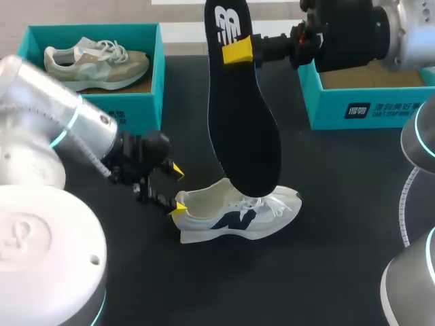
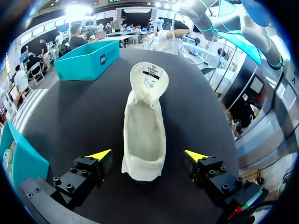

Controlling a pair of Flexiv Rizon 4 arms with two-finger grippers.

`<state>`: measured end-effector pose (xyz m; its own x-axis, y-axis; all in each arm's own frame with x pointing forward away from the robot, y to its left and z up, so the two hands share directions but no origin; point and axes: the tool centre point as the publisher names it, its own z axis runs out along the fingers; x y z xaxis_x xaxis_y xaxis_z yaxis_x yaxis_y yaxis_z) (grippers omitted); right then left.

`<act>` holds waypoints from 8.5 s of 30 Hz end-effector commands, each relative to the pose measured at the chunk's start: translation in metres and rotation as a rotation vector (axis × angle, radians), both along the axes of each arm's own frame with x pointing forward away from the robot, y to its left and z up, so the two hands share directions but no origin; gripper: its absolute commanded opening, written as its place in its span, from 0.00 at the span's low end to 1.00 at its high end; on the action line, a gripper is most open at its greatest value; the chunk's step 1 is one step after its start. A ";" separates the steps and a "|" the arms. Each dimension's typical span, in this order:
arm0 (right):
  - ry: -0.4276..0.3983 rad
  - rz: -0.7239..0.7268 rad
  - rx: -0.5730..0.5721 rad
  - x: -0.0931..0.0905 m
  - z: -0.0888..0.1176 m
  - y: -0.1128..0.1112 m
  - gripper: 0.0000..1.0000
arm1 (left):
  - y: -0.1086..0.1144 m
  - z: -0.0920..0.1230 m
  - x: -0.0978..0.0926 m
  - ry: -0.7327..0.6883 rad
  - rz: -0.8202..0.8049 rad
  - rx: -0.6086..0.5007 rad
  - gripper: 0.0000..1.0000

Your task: Take the shoe out of the shoebox, open the shoe tongue, remove and reinsert the insole, then place the shoe into the shoebox

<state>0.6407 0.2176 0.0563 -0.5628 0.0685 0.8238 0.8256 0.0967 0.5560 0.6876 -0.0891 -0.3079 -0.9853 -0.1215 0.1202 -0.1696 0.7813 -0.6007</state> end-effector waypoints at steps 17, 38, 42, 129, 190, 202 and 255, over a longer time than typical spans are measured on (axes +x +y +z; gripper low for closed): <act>0.002 -0.002 -0.004 0.001 0.001 0.004 0.00 | -0.011 0.013 -0.006 0.083 -0.055 0.399 1.00; 0.002 -0.002 -0.004 0.001 0.001 0.004 0.00 | -0.011 0.000 0.008 -0.017 -0.063 0.522 1.00; 0.002 -0.002 -0.004 0.001 0.001 0.004 0.00 | -0.011 -0.002 0.008 -0.016 -0.058 0.522 1.00; 0.002 -0.002 -0.004 0.001 0.001 0.004 0.00 | -0.098 -0.019 0.040 0.397 -1.485 0.607 0.00; 0.002 -0.002 -0.004 0.001 0.001 0.004 0.00 | -0.133 -0.069 0.079 0.086 -1.684 0.812 1.00; 0.002 -0.002 -0.004 0.001 0.001 0.004 0.00 | -0.134 -0.018 0.090 -0.114 -1.546 0.727 1.00; 0.329 -0.285 0.100 0.128 -0.027 -0.080 0.00 | -0.066 0.139 0.162 -0.762 -1.297 0.219 1.00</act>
<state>0.7647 0.1330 0.0279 -0.2438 0.0899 0.9656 0.9446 -0.2034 0.2575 0.8510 -0.1585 -0.1659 -0.2386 0.9497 -0.2027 0.9705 0.2259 -0.0842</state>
